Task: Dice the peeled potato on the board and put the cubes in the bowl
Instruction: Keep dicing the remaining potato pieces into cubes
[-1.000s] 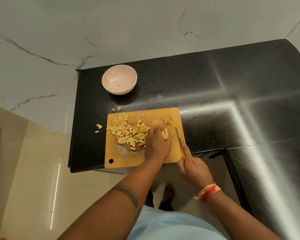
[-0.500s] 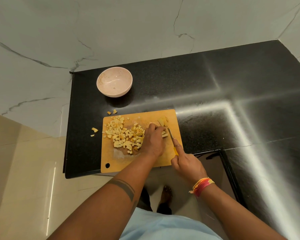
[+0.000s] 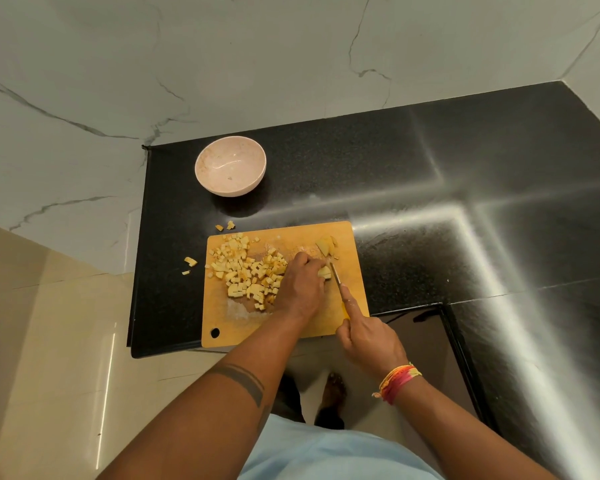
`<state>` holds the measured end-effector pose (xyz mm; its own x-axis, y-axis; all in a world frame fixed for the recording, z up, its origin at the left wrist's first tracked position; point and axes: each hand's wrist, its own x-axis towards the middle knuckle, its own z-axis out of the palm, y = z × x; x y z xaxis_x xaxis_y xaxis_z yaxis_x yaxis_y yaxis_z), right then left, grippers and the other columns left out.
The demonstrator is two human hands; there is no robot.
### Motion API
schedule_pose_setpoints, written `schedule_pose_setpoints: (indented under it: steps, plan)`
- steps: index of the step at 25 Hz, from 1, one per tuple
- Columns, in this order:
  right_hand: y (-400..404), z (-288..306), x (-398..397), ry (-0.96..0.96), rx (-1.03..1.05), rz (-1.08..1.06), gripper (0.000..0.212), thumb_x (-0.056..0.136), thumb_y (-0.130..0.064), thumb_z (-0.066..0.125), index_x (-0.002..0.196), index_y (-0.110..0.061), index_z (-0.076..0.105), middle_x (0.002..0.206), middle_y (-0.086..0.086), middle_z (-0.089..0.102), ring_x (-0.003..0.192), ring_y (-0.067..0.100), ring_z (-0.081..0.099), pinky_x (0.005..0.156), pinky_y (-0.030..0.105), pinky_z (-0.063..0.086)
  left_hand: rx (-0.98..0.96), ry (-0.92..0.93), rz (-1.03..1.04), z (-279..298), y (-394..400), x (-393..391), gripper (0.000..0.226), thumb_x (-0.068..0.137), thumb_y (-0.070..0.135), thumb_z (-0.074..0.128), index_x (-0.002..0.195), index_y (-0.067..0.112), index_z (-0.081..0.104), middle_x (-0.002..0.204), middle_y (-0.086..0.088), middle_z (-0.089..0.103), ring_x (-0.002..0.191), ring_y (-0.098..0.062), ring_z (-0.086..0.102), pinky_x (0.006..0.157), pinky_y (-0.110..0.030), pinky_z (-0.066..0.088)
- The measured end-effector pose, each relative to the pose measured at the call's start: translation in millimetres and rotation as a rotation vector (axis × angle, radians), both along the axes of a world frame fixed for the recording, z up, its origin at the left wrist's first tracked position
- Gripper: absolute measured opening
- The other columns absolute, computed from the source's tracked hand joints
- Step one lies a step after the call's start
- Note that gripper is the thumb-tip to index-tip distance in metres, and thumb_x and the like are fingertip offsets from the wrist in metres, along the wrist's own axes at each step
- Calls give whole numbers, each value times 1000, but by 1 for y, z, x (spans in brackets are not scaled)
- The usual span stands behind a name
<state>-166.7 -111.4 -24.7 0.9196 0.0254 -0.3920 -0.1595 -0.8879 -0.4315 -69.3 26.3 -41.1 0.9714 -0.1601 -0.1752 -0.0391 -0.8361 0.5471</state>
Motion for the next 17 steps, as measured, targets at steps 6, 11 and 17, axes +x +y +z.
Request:
schedule_pose_setpoints:
  steps: [6,11,17]
  plan:
    - [5,7,5,-11,-51,36,78,99,-31,37,161,-36,-9,66,-1,54,53,20,49,54,36,39,-3,12,56,2,0,0,37,100,16,61,137,16,62,125,1,55,118,-19,53,102,-32,48]
    - [12,6,18,41,-91,84,78,100,-30,36,161,-33,-12,70,2,54,52,20,47,54,36,39,4,20,60,3,0,2,34,99,15,61,133,15,64,123,-1,56,114,-21,56,99,-35,51]
    - [12,-2,-11,57,-124,101,81,100,-29,35,158,-30,-21,68,0,55,52,21,50,51,34,42,-2,10,67,4,-2,0,35,100,18,60,134,15,64,128,-1,55,117,-20,55,99,-30,49]
